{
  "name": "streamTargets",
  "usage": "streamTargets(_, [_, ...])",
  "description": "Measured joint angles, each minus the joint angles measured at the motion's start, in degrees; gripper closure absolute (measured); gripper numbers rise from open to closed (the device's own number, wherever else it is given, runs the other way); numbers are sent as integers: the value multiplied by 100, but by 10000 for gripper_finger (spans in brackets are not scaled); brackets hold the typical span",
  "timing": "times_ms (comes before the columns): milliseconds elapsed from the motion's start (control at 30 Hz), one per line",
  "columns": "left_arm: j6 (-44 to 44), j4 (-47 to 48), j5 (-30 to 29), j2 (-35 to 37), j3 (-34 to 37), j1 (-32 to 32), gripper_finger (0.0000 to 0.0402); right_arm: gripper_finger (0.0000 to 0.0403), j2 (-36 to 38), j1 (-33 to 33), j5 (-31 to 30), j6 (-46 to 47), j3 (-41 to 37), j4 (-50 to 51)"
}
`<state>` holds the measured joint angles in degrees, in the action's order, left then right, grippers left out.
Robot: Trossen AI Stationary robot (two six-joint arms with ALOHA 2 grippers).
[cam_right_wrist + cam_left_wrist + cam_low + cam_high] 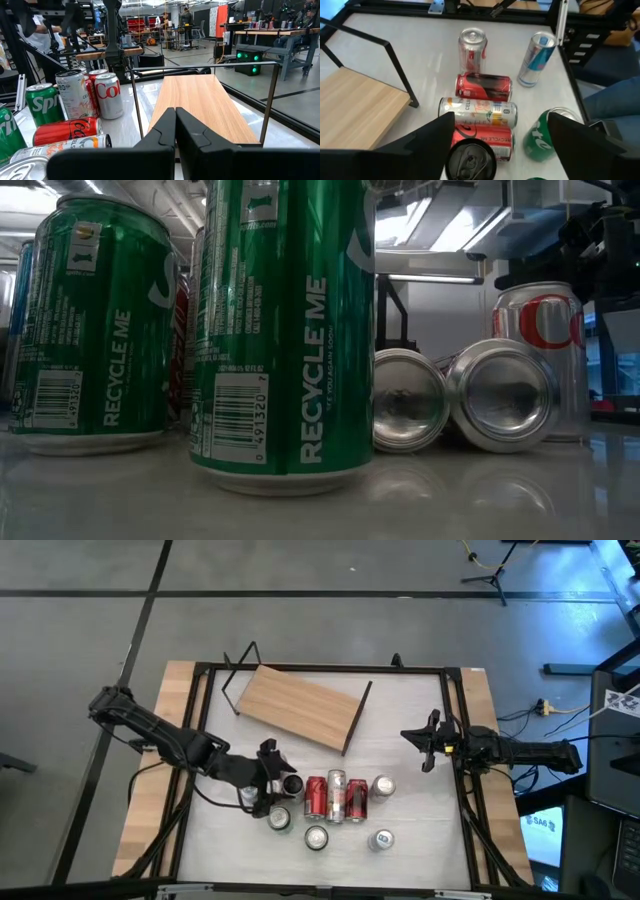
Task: Place canned beverage on shelf
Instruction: Put the left white yellow soda can on the shelf
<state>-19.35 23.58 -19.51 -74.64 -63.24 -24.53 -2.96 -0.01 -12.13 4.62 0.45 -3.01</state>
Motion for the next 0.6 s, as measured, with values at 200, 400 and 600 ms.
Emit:
streamTargets(200, [0, -5, -101, -456, 0, 0, 21, 397, 0, -2, -1, 0, -2, 0])
streamTargets(400, [-1, 150, -123, -731, 0, 2, 5, 397, -1, -2, -1, 0, -1, 0])
streamTargets(600, [-44, 539, -166, -844, 2, 2, 6, 397, 0, 0, -3, 0, -2, 2])
